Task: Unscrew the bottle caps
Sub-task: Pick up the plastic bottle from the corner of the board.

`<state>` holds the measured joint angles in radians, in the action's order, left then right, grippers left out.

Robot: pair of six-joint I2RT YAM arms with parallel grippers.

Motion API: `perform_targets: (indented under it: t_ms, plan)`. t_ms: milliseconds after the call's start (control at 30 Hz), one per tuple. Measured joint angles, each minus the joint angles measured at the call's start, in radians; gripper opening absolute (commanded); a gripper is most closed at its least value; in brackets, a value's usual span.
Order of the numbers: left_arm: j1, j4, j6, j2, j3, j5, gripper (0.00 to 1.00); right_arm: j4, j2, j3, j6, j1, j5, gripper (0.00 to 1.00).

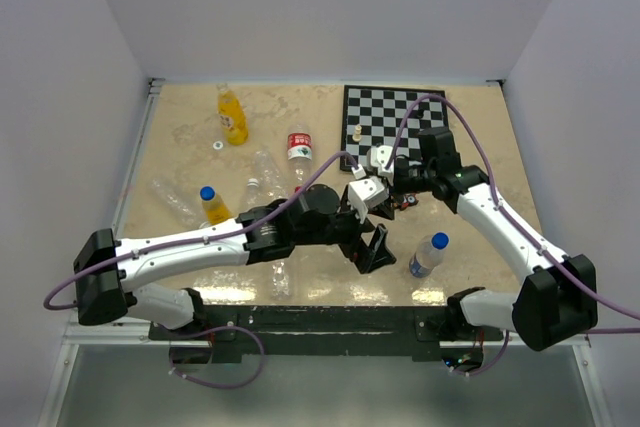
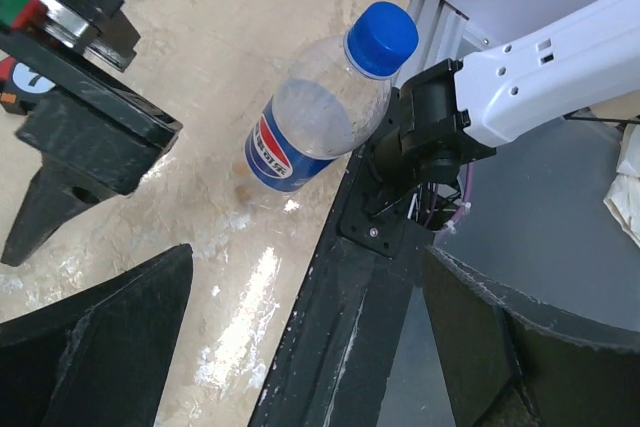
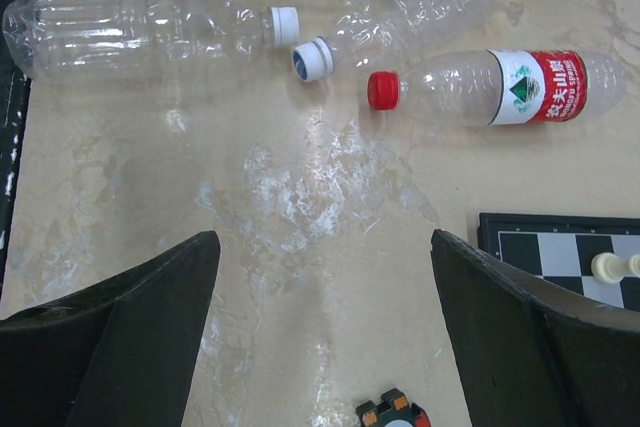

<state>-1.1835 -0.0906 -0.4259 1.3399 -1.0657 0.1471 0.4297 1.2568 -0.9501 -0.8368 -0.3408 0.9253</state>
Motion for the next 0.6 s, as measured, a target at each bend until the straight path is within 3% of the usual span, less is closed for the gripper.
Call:
perform_targets:
  t_ms: [300,600]
  plan:
    - [-0.006,0.101,-0.037,0.017,0.000,-0.011,1.00,-0.178,0.000,0.009,0.224,0.002,-0.129,0.89]
    - [-0.047,0.190,-0.072,0.167,-0.021,-0.065,1.00,-0.334,0.000,0.023,0.439,0.014,-0.308,0.89]
